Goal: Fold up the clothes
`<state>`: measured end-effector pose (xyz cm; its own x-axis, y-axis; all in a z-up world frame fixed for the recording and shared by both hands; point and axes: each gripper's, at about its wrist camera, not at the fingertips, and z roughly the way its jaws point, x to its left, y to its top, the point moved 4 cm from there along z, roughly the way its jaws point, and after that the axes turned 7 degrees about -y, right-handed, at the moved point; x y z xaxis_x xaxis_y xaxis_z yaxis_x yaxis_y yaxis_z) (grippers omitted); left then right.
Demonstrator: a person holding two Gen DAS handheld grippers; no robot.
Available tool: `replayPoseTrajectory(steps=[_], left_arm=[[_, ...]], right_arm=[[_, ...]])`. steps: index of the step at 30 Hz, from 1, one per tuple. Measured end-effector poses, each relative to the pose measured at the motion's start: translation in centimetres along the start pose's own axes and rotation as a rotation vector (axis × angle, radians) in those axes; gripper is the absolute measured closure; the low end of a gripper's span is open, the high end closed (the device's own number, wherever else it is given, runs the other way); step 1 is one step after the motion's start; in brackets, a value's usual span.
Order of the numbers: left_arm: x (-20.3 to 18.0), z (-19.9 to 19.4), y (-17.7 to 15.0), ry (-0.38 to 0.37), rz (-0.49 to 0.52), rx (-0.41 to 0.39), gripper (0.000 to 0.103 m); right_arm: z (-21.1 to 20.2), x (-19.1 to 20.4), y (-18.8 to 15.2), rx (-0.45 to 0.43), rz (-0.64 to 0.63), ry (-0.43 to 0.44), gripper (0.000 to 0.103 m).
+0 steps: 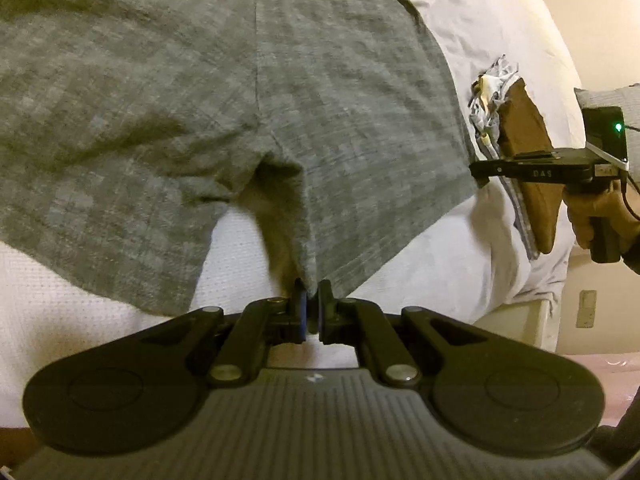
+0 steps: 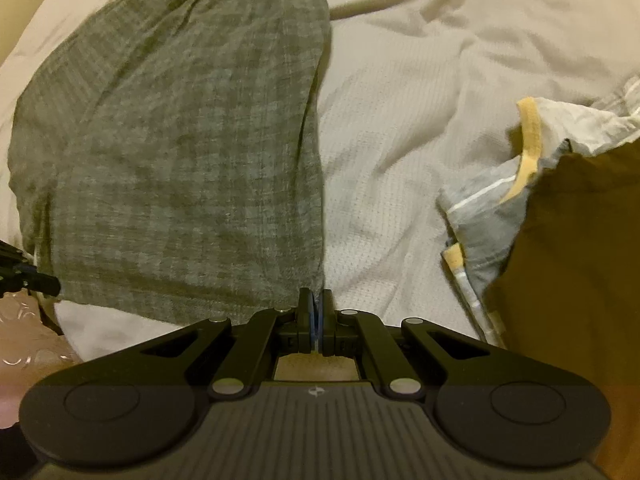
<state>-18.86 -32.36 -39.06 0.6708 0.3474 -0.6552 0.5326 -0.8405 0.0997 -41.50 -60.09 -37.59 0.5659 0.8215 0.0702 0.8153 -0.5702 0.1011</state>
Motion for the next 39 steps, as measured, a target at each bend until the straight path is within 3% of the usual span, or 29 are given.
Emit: replayPoseTrajectory(steps=[2, 3, 4, 9, 13, 18, 20, 23, 25, 26, 27, 32, 35, 37, 39], left_arm=[[-0.5, -0.7, -0.4, 0.036, 0.049, 0.02, 0.097], [-0.7, -1.2, -0.6, 0.051, 0.068, 0.031, 0.094], [-0.8, -1.7, -0.8, 0.068, 0.084, 0.037, 0.09], [-1.1, -4.9, -0.7, 0.134, 0.104, -0.018, 0.089], [-1.7, -7.0, 0.9, 0.166, 0.11, -0.123, 0.082], [-2.0, -7.5, 3.3, 0.301, 0.156, -0.238, 0.078], [-1.9, -7.5, 3.8, 0.333, 0.151, -0.259, 0.076], [-1.8, -7.8, 3.6, 0.348, 0.138, -0.27, 0.073], [-1.7, -8.0, 3.0, 0.361, 0.129, -0.264, 0.071], [-1.7, -8.0, 2.6, 0.37, 0.124, -0.26, 0.07], [-1.6, -8.1, 2.3, 0.376, 0.113, -0.258, 0.07], [-2.6, -8.9, 0.9, 0.416, 0.079, -0.268, 0.067], [-4.0, -9.7, 0.5, 0.474, 0.079, -0.278, 0.061], [-4.9, -10.5, 0.3, 0.526, 0.072, -0.286, 0.055], [-5.8, -11.3, 0.1, 0.561, 0.062, -0.307, 0.051]], right_arm=[[-0.3, -0.2, 0.2, -0.013, 0.012, -0.023, 0.093], [-0.6, -0.4, 0.4, -0.024, 0.021, -0.036, 0.081], [-1.0, -0.7, 0.3, -0.038, 0.025, -0.046, 0.078], [-3.6, -0.4, 2.7, -0.178, 0.014, -0.097, 0.079], [-3.8, 1.5, 7.5, -0.299, -0.046, -0.043, 0.079], [0.3, 4.4, 13.8, -0.351, -0.139, 0.058, 0.079], [2.2, 4.4, 15.5, -0.348, -0.152, 0.063, 0.08], [3.9, 1.4, 17.6, -0.364, -0.05, 0.01, 0.085], [3.8, 0.0, 17.9, -0.372, -0.002, -0.019, 0.099], [3.5, -0.4, 17.9, -0.377, 0.01, -0.032, 0.096], [3.0, -0.5, 17.6, -0.38, 0.015, -0.038, 0.086], [-1.2, 0.7, 14.5, -0.402, 0.026, 0.008, 0.085], [-4.2, 2.5, 12.1, -0.402, 0.03, 0.043, 0.073], [-6.1, 3.8, 10.9, -0.399, 0.019, 0.064, 0.057], [-8.1, 5.1, 9.8, -0.397, 0.009, 0.084, 0.052]])
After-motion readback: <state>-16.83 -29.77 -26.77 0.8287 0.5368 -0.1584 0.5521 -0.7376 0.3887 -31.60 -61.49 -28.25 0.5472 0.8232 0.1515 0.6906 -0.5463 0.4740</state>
